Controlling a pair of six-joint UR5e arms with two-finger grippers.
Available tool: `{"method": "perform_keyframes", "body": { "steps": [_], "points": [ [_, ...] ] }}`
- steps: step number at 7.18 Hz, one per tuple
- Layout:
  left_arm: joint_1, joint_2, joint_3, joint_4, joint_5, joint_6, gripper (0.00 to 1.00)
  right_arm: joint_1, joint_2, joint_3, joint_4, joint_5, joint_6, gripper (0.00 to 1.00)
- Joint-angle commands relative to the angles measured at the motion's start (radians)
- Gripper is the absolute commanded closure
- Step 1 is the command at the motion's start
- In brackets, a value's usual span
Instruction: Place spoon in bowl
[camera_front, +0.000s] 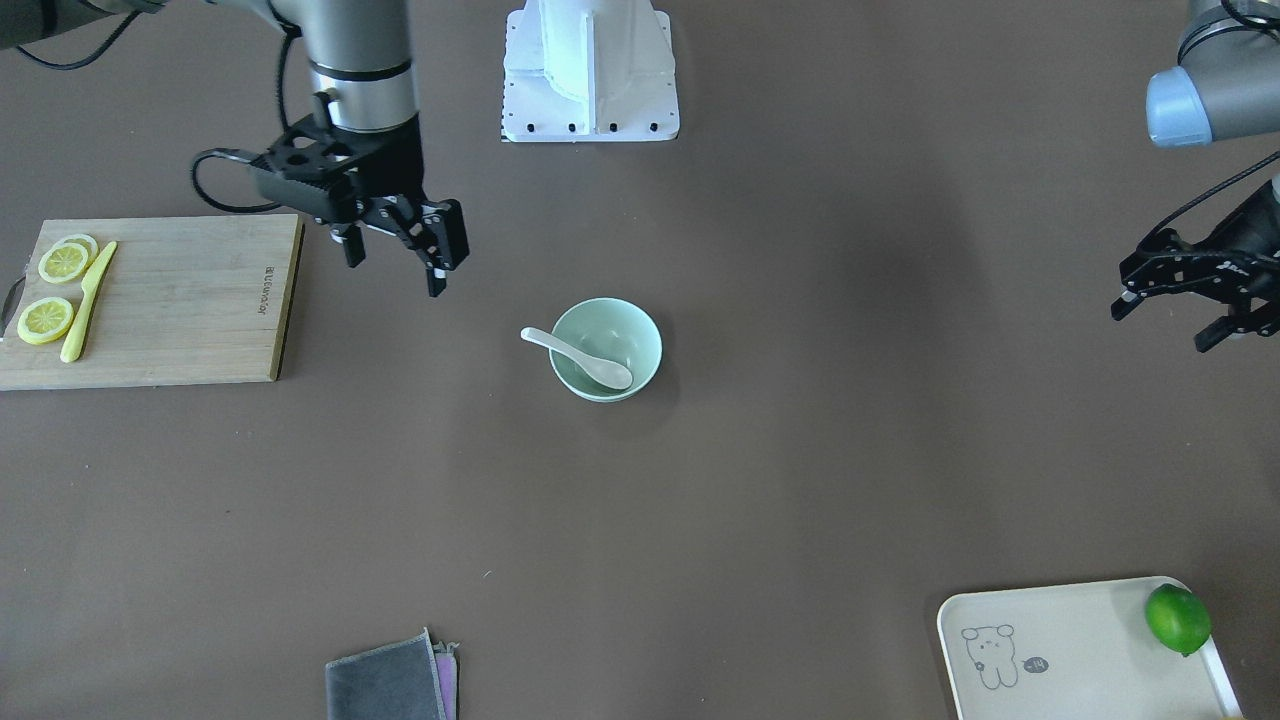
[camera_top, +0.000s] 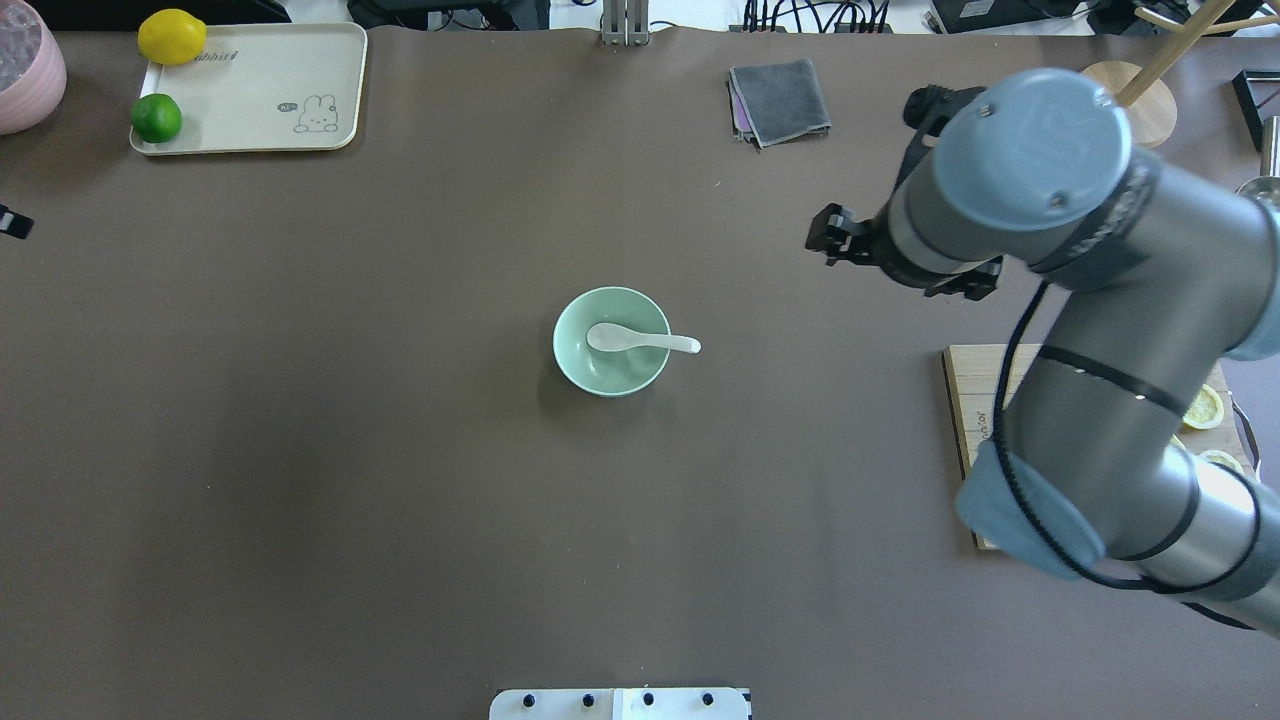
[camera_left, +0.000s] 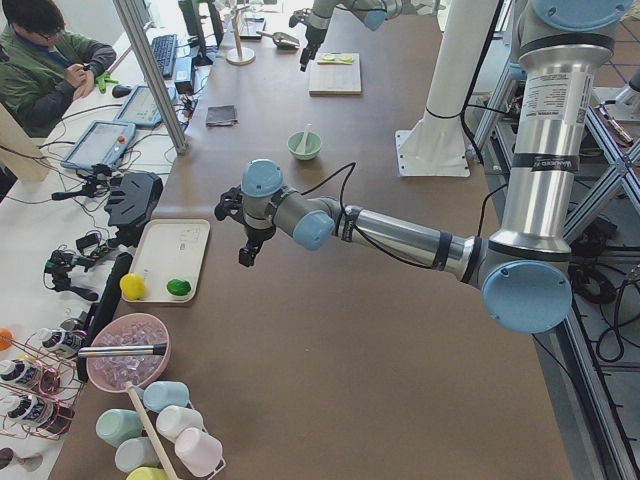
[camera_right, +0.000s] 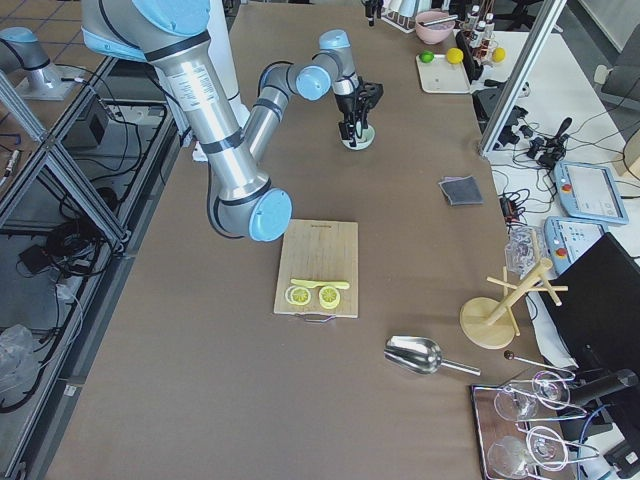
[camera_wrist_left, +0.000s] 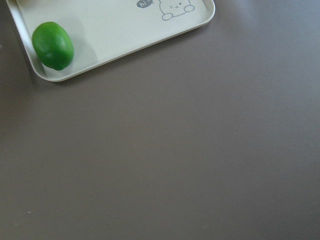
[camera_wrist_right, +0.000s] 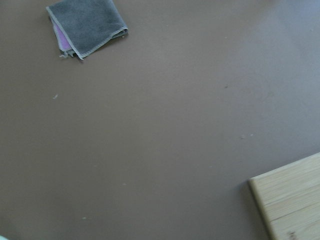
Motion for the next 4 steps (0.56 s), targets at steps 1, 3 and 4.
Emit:
{"method": "perform_keyframes", "body": {
  "steps": [1, 3, 4],
  "points": [
    [-0.157, -0.013, -0.08, 0.358, -0.007, 0.29, 0.0, 0.226, -0.197, 0.063, -0.001, 0.192, -0.452, 0.0],
    [-0.222, 0.055, -0.073, 0.431, -0.007, 0.441, 0.01, 0.461, -0.376, 0.048, -0.001, 0.356, -0.905, 0.0],
    [-0.222, 0.11, -0.062, 0.433, -0.007, 0.44, 0.01, 0.591, -0.456, 0.007, 0.002, 0.478, -1.026, 0.0]
  ]
}}
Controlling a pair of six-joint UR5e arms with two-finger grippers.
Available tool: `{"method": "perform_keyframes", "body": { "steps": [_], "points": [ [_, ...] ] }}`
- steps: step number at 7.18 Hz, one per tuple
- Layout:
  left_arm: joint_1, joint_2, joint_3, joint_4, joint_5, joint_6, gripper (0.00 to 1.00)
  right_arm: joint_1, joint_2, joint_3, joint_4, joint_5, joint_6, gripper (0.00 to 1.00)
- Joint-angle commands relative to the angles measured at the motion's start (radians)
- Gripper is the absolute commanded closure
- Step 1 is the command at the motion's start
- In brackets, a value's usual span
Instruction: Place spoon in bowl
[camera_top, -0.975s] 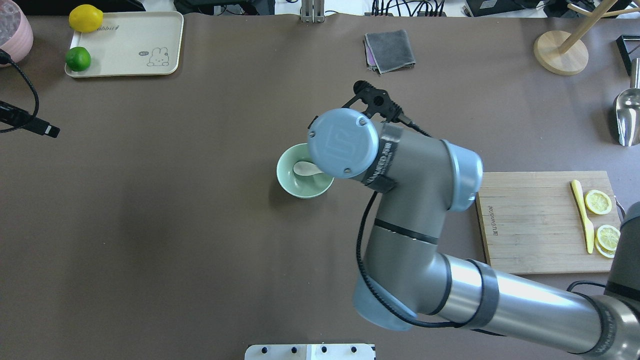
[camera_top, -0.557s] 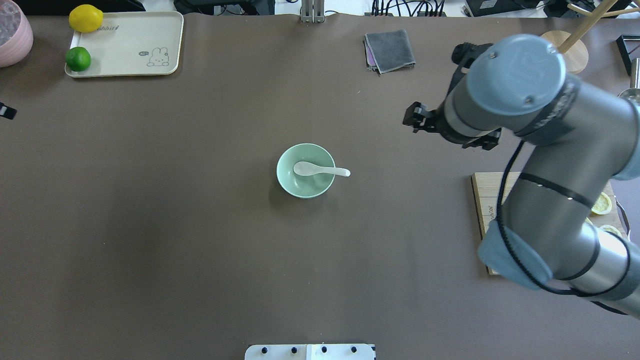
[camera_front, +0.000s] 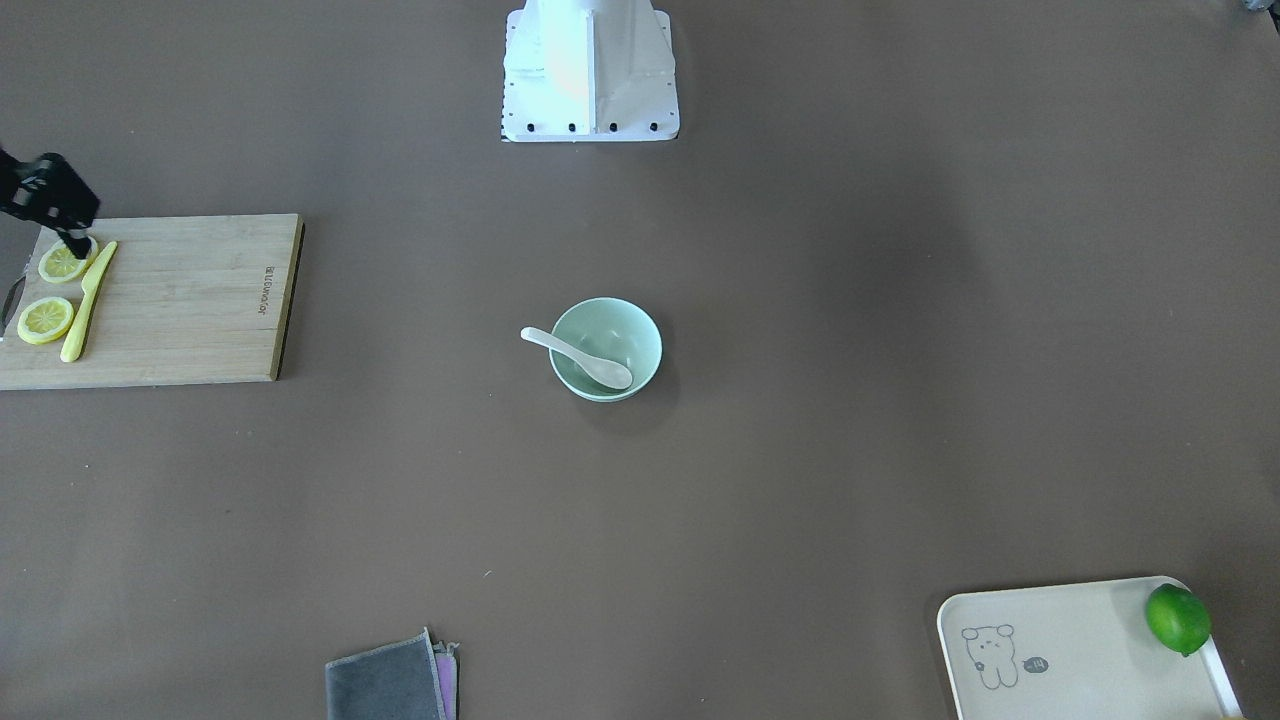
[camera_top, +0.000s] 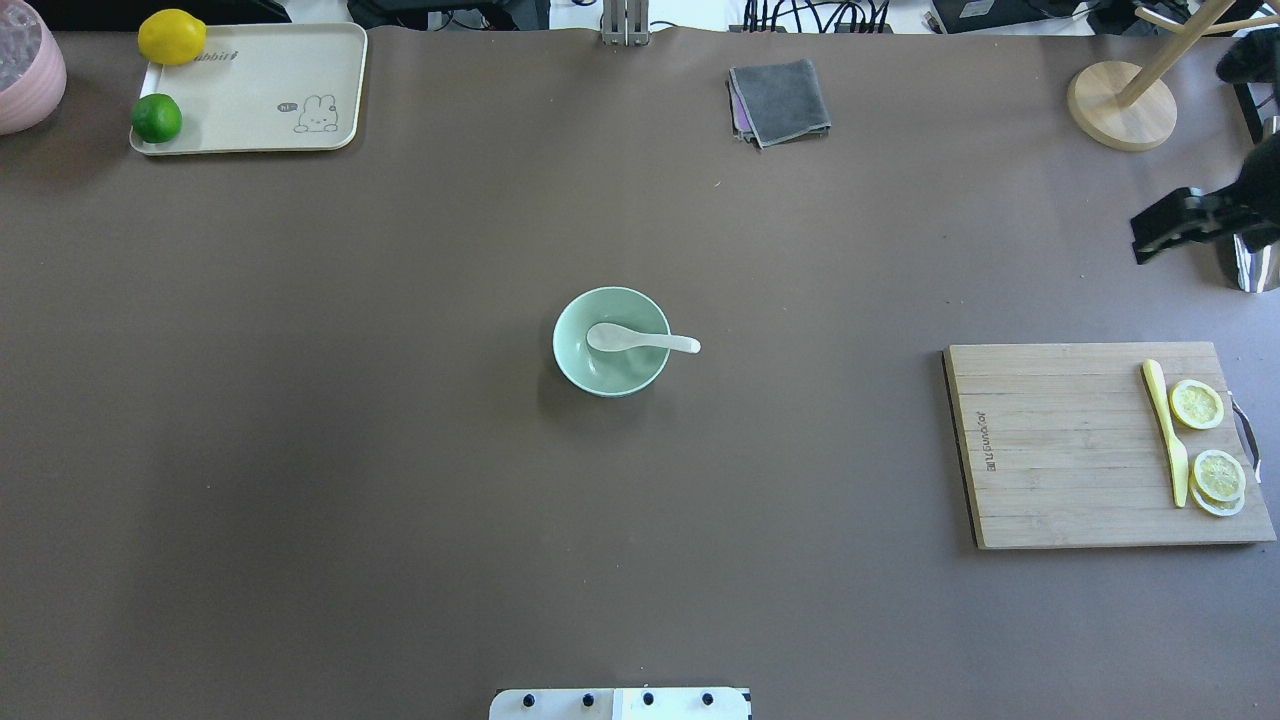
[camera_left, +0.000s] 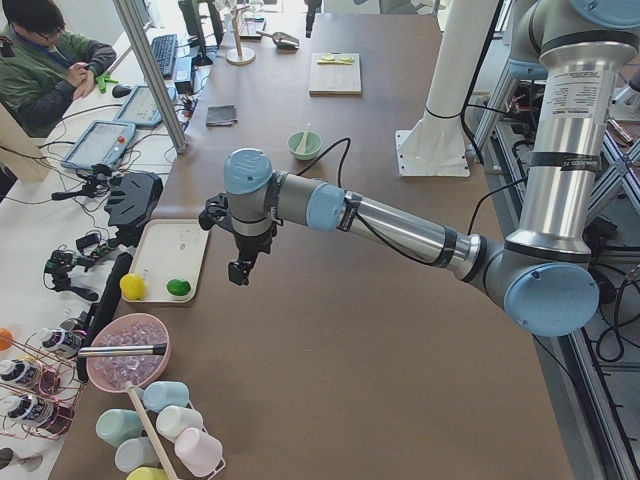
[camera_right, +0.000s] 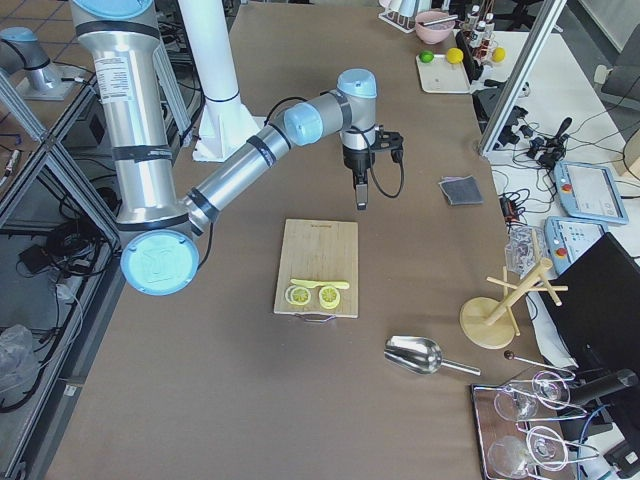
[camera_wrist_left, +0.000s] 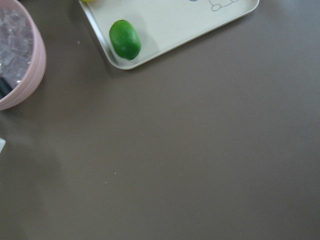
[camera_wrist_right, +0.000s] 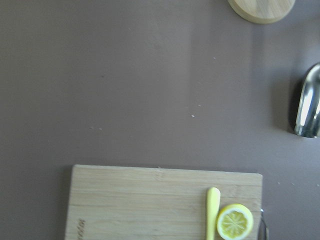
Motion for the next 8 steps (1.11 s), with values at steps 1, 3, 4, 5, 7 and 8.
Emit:
{"method": "perform_keyframes", "body": {
  "steps": [1, 3, 4, 5, 7, 8],
  "points": [
    [-0.018, 0.071, 0.066, 0.003, 0.005, 0.049, 0.01, 0.237, -0.2, -0.053, 0.012, 0.183, -0.316, 0.0],
    [-0.044, 0.069, 0.078, -0.038, 0.008, 0.04, 0.01, 0.381, -0.317, -0.122, 0.015, 0.173, -0.432, 0.0],
    [-0.054, 0.09, 0.049, -0.038, 0.006, 0.045, 0.01, 0.422, -0.339, -0.169, 0.017, 0.171, -0.433, 0.0],
    [-0.058, 0.162, 0.014, -0.049, 0.01, 0.048, 0.01, 0.435, -0.341, -0.185, 0.015, 0.173, -0.431, 0.0],
    [-0.067, 0.173, 0.006, -0.047, 0.04, 0.048, 0.01, 0.437, -0.339, -0.173, 0.017, 0.215, -0.426, 0.0],
    [-0.067, 0.176, -0.016, -0.047, 0.04, 0.05, 0.01, 0.437, -0.339, -0.171, 0.017, 0.254, -0.426, 0.0]
  ]
}}
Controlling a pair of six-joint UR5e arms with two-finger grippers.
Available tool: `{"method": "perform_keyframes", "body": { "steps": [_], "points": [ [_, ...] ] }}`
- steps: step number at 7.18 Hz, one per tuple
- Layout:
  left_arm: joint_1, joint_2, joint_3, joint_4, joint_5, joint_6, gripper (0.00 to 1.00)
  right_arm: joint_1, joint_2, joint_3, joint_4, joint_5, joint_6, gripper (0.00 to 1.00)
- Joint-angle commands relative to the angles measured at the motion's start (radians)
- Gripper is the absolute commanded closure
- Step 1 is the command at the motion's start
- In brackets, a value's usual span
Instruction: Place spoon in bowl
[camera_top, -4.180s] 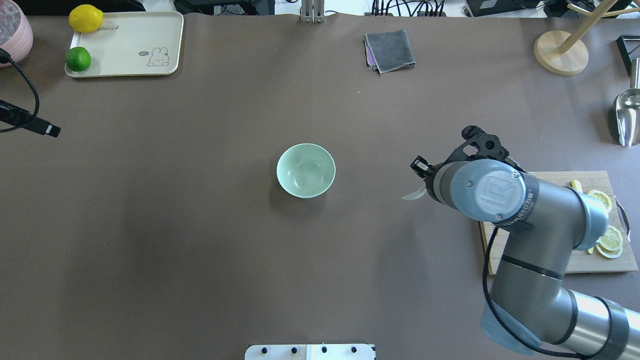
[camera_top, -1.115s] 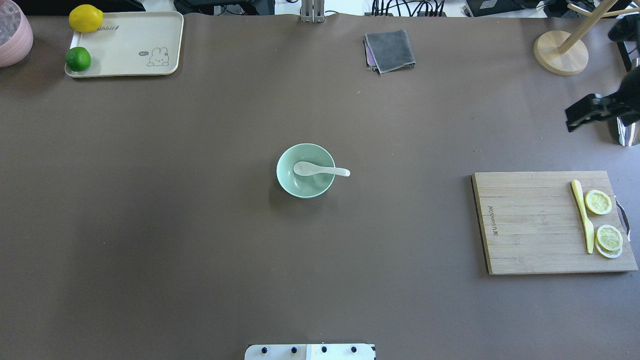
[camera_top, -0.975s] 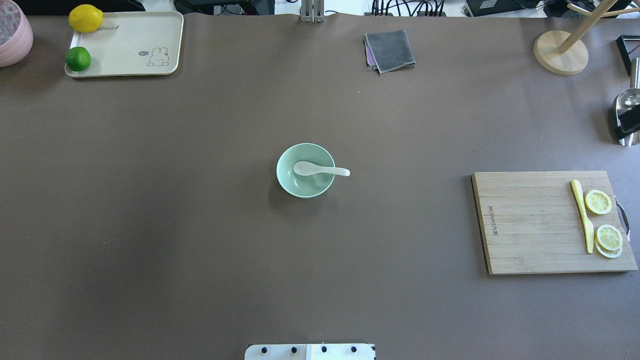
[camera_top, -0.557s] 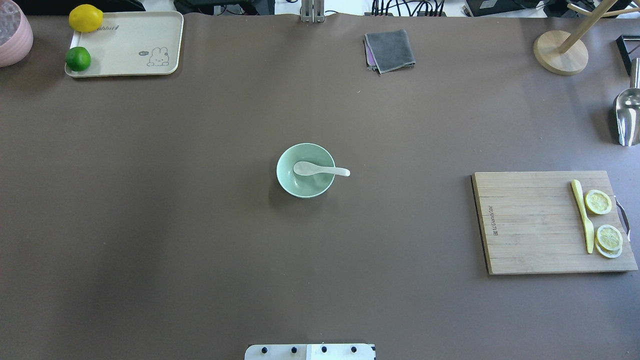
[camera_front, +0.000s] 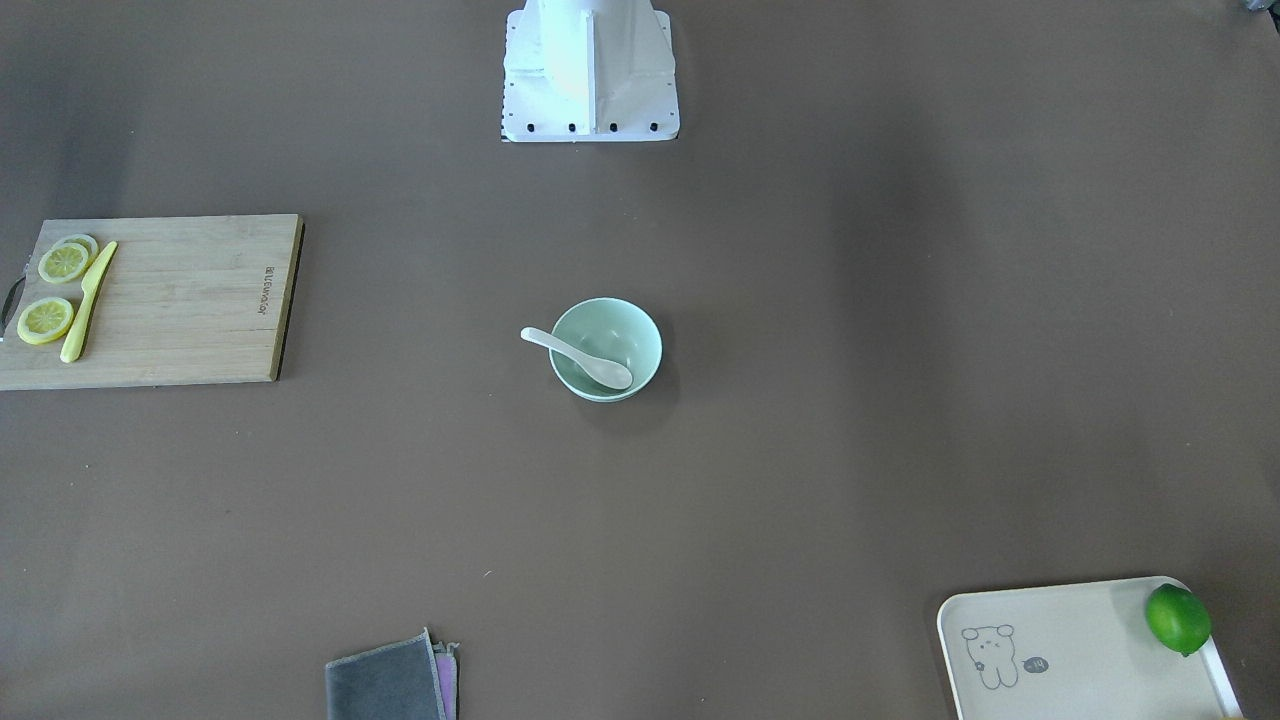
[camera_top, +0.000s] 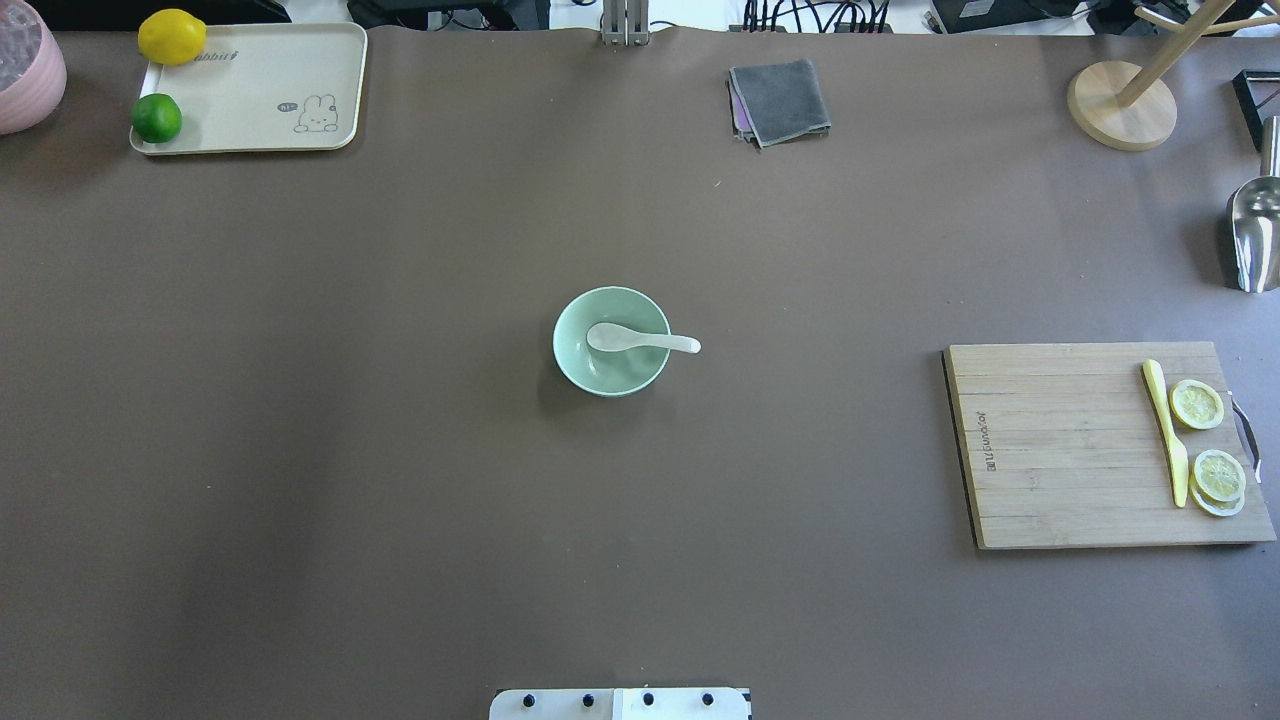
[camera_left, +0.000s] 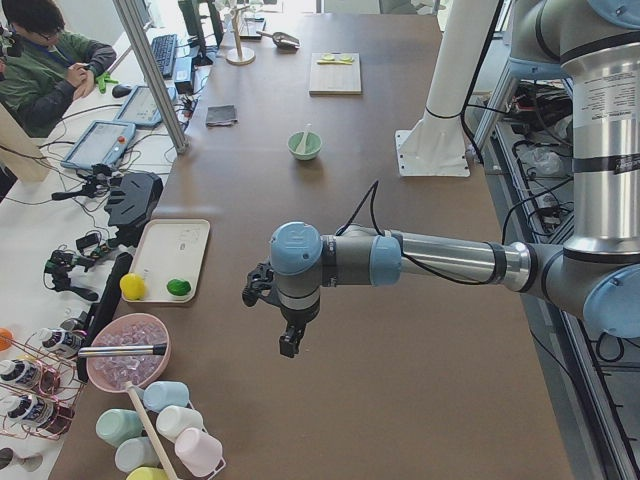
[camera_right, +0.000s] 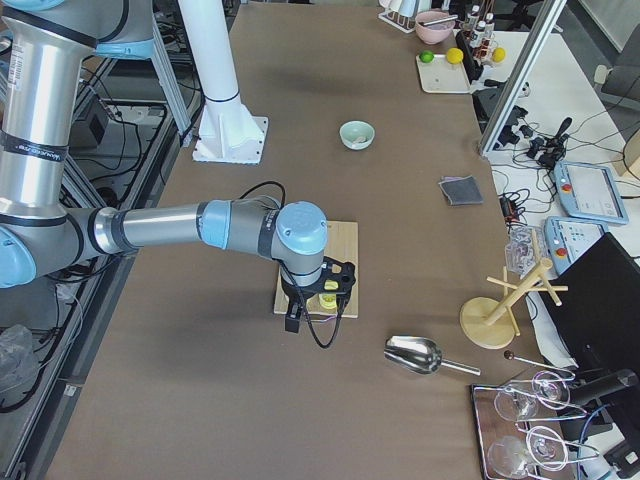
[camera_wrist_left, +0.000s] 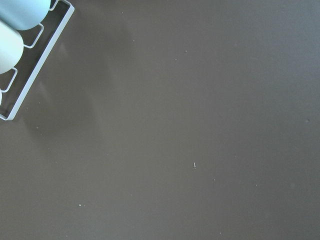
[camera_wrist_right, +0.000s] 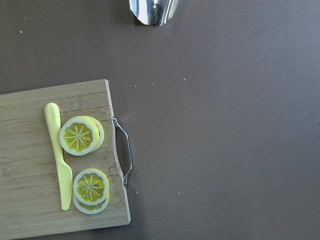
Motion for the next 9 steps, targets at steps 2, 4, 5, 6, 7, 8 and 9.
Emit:
{"method": "perform_keyframes", "body": {
  "steps": [2, 4, 5, 6, 7, 8, 9],
  "points": [
    [-0.002, 0.006, -0.03, 0.0, 0.004, 0.003, 0.01, 0.002, 0.0, 0.007, 0.0, 0.059, 0.0, 0.0],
    [-0.002, 0.006, -0.027, 0.0, 0.005, 0.003, 0.01, 0.002, 0.0, 0.007, 0.002, 0.067, -0.006, 0.0],
    [-0.002, 0.006, -0.029, -0.002, 0.004, 0.003, 0.01, 0.0, -0.003, 0.005, 0.001, 0.064, -0.006, 0.0],
    [-0.002, 0.006, -0.029, -0.002, 0.005, 0.003, 0.01, -0.001, -0.006, 0.002, -0.001, 0.064, -0.006, 0.0],
    [-0.002, 0.006, -0.029, -0.002, 0.005, 0.003, 0.01, -0.004, -0.012, 0.001, 0.0, 0.067, -0.007, 0.0],
    [0.0, 0.01, -0.026, -0.002, 0.005, 0.003, 0.01, -0.009, -0.014, 0.001, 0.0, 0.068, -0.007, 0.0],
    [0.0, 0.022, -0.03, -0.003, -0.002, 0.003, 0.01, -0.012, -0.014, 0.002, 0.0, 0.068, -0.007, 0.0]
  ]
}}
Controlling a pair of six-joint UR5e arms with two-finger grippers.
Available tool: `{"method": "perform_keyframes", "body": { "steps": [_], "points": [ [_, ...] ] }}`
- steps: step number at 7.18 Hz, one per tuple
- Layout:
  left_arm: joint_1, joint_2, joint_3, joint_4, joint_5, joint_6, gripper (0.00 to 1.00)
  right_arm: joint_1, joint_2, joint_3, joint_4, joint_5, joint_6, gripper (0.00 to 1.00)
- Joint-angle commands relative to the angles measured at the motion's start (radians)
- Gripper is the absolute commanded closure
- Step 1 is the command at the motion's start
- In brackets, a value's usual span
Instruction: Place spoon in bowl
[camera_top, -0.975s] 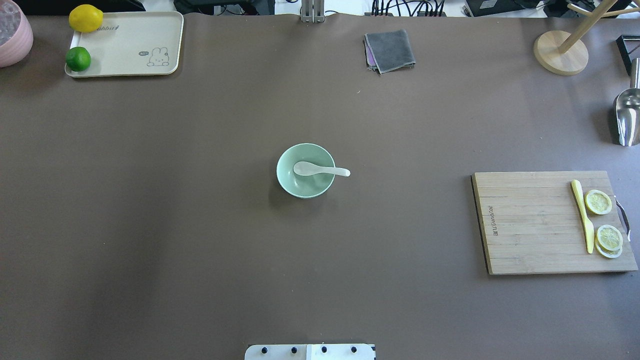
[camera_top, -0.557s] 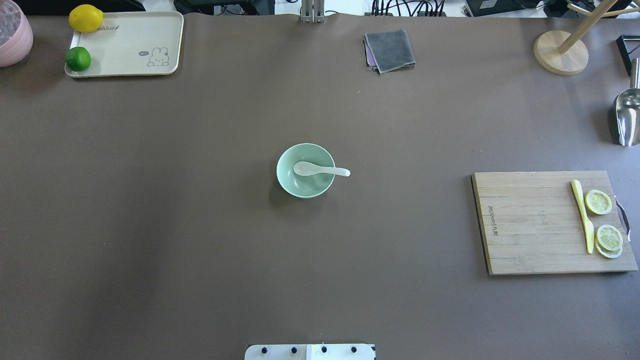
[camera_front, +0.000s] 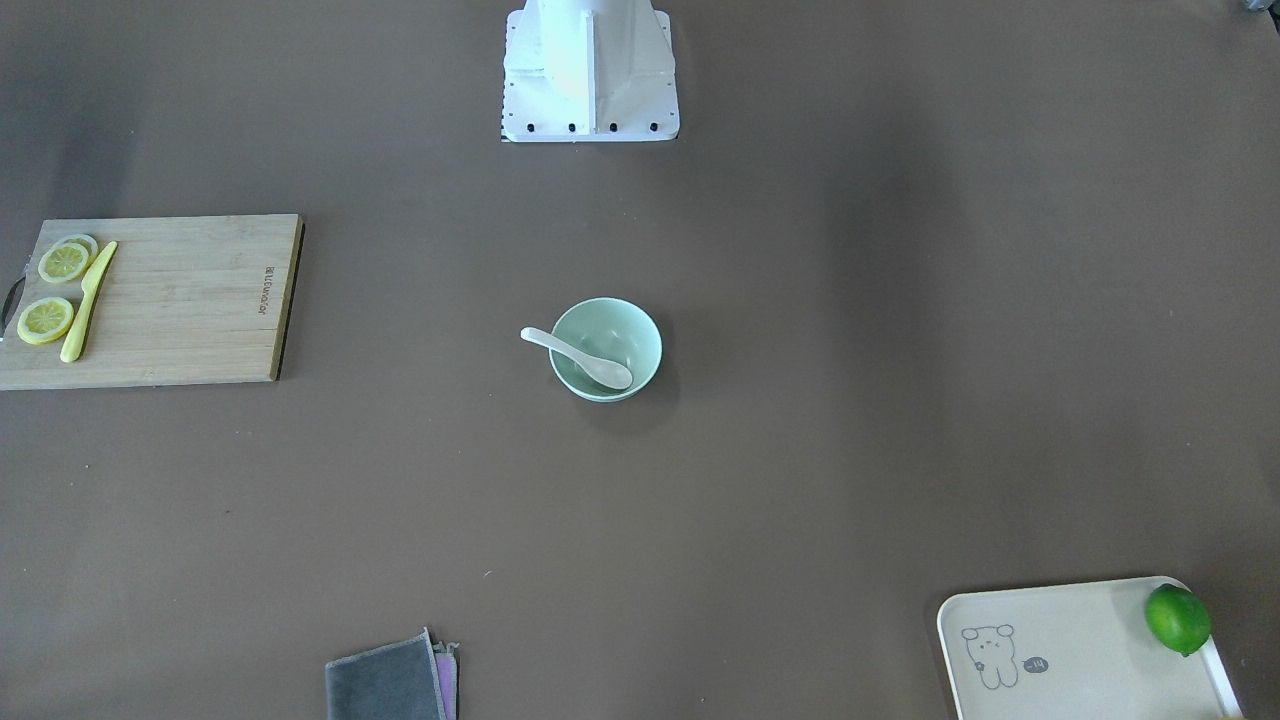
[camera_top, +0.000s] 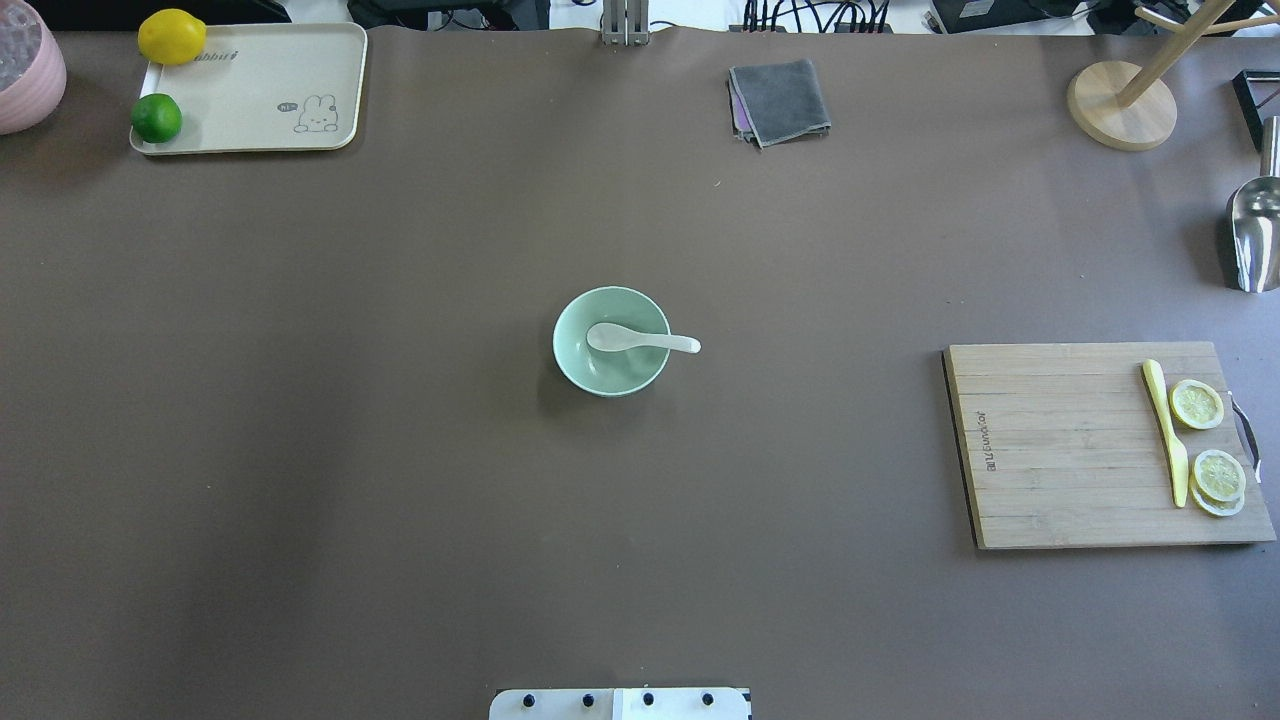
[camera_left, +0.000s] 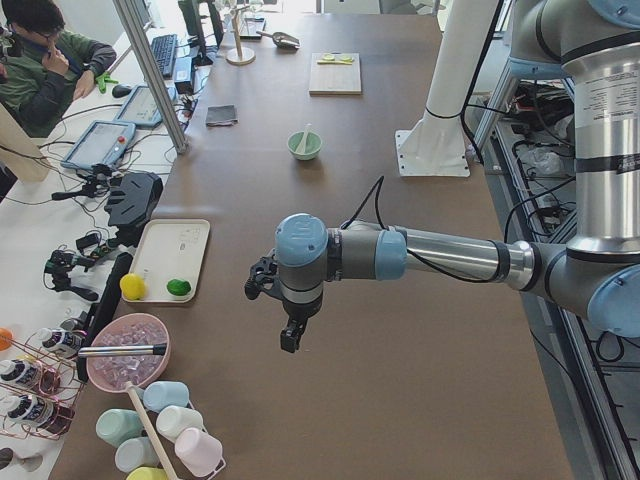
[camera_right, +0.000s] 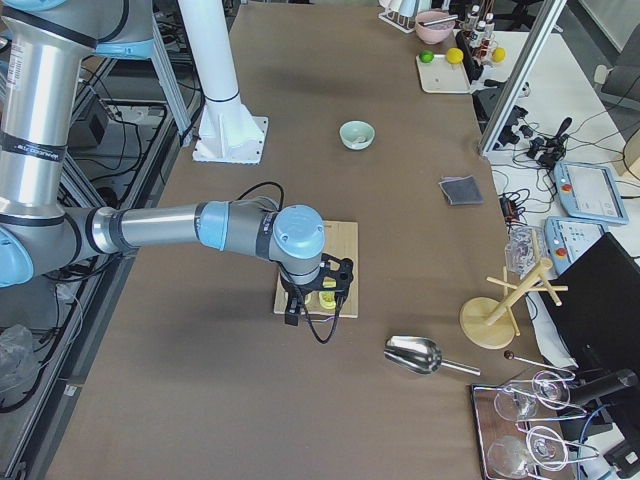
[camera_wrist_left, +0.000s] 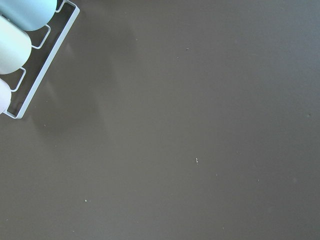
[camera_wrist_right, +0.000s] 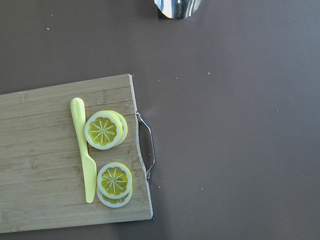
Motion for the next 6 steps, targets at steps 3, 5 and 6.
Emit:
{"method": "perform_keyframes", "body": {
  "steps": [3, 5, 6],
  "points": [
    [0.001, 0.011, -0.002, -0.001, -0.008, 0.0, 0.01, -0.006, -0.004, 0.001, 0.0, 0.002, -0.041, 0.0],
    [0.001, 0.011, -0.002, -0.001, -0.006, 0.0, 0.01, -0.006, -0.005, -0.001, 0.0, 0.002, -0.057, 0.0],
    [0.001, 0.011, -0.002, -0.001, -0.006, 0.0, 0.01, -0.006, -0.005, -0.001, 0.0, 0.002, -0.058, 0.0]
  ]
}}
